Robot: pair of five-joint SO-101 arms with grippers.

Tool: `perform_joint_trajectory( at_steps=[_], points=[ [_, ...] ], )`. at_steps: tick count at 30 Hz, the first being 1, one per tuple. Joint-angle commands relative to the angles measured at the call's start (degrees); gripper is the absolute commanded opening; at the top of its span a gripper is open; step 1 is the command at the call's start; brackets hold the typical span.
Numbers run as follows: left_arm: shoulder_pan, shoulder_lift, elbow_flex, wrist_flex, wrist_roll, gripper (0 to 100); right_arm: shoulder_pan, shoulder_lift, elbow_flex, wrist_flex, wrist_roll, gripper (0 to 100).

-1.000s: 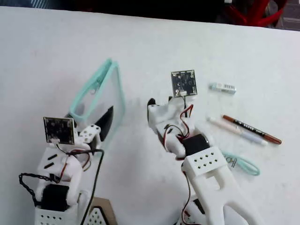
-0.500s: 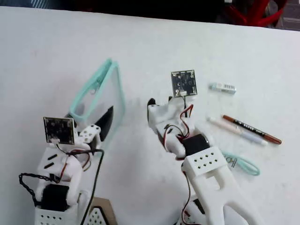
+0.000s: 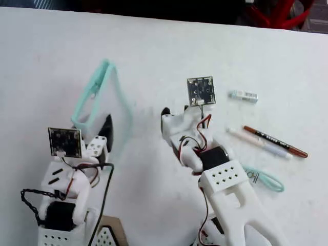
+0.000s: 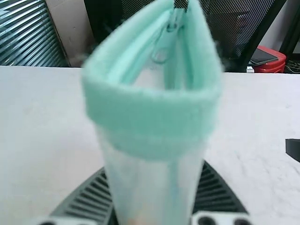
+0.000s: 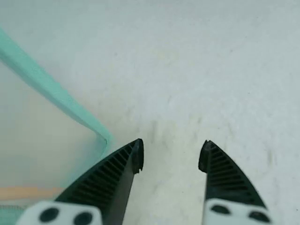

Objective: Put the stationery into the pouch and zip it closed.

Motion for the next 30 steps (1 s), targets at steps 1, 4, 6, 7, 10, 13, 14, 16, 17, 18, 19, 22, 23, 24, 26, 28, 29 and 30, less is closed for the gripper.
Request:
perform_joint_trajectory(
  at_steps=[1, 4, 6, 7, 10, 13, 14, 16, 17, 18, 19, 22, 23, 24, 26, 28, 29, 30],
  points=[
    [0.1, -0.1, -1.9, -0.1, 0.5, 10, 0.0, -0.8, -0.3, -0.7, 0.7, 19.4],
    [0.1, -0.1, -1.9, -0.4, 0.4, 7, -0.2, -0.8, 0.4, -1.1, 0.7, 19.4],
    [0.0, -0.1, -1.9, -0.4, 0.4, 7, -0.3, -0.8, 1.7, -3.1, 0.7, 19.4],
    [0.0, -0.1, -1.9, -0.4, 0.4, 7, -0.2, -0.8, 2.3, -4.3, 0.7, 19.4],
    [0.2, -0.1, -1.9, -0.1, 0.4, 7, 0.0, -0.9, 2.8, -5.6, 0.7, 19.4],
    [0.2, -0.1, -1.7, -0.4, 0.4, 7, 0.0, -0.9, 2.9, -5.6, 0.7, 19.4],
    [0.2, -0.1, -1.7, -0.4, 0.4, 7, 0.0, -0.9, 2.9, -5.6, 0.7, 19.4],
    [0.2, -0.1, -1.7, -0.4, 0.4, 7, 0.0, -0.9, 3.0, -5.6, 0.7, 19.4],
    [0.2, -0.1, -1.7, -0.4, 0.4, 7, 0.0, -0.9, 3.0, -5.6, 0.7, 19.4],
    [0.2, -0.1, -1.7, -0.4, 0.4, 7, 0.0, -0.9, 3.0, -5.6, 0.7, 19.4],
    [0.1, -0.1, -1.7, -0.4, 0.4, 7, 0.0, -0.9, 3.0, -5.6, 0.7, 19.4],
    [0.1, -0.1, -1.7, -0.4, 0.4, 7, 0.0, -1.2, 3.0, -5.6, 0.7, 19.4],
    [0.2, -0.1, -1.7, -0.4, 0.4, 7, 0.0, -1.3, 3.0, -5.6, 0.7, 19.4],
    [0.2, -0.1, -1.7, -0.4, 0.4, 7, 0.0, -1.3, 3.0, -5.6, 0.7, 19.4],
    [0.2, -0.1, -1.7, -0.4, 0.4, 7, 0.0, -1.3, 3.0, -5.5, 0.7, 19.4],
    [0.3, -0.1, -2.0, -0.4, 0.4, 7, 0.0, -1.3, 3.0, -5.5, 0.7, 19.4],
    [0.3, -0.1, -2.0, -0.4, 0.4, 7, 0.0, -1.3, 3.0, -5.6, 0.7, 19.4],
    [0.3, -0.1, -2.0, -0.4, 0.4, 7, 0.0, -1.3, 3.0, -5.7, 0.7, 19.4]
  ],
)
